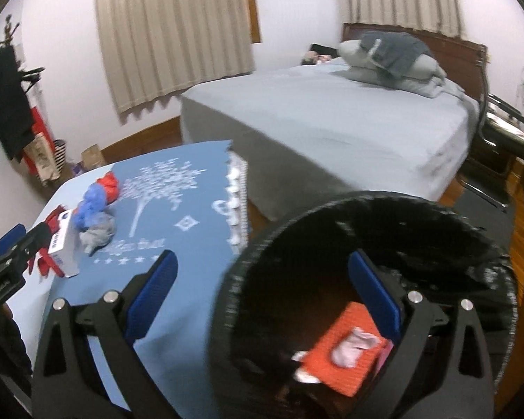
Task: Collect trash
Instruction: 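Move both tools back to the table toward the red gloves and white box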
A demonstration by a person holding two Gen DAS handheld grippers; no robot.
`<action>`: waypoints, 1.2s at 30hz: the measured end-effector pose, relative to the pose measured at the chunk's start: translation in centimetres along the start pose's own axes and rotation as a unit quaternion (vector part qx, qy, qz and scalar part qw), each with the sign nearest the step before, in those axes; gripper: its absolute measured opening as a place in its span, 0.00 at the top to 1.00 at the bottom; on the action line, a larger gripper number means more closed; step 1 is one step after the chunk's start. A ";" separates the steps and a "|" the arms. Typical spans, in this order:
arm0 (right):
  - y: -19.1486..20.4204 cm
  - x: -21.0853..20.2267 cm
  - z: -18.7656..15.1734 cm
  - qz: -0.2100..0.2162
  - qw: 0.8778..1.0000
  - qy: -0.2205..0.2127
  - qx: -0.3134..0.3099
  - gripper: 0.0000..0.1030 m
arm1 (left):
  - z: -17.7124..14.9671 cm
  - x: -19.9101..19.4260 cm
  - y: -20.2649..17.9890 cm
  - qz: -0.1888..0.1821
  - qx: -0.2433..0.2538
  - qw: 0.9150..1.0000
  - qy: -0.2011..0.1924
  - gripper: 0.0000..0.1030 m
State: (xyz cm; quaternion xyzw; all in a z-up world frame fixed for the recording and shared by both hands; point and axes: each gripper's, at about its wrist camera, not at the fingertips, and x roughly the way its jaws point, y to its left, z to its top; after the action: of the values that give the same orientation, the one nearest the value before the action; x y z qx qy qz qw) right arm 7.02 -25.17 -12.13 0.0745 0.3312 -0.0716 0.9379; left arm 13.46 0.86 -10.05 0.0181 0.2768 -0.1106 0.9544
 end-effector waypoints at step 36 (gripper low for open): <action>14.0 7.1 1.8 0.097 0.991 0.020 -0.087 0.07 | -1.3 7.3 11.8 0.008 -0.066 0.996 0.060 0.88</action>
State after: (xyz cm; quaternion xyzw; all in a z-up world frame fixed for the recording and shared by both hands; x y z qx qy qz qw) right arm 16.16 -12.38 -13.93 0.0260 0.3462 0.0501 0.9365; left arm 21.38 10.99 -15.37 -0.0362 0.3398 -0.0832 0.9361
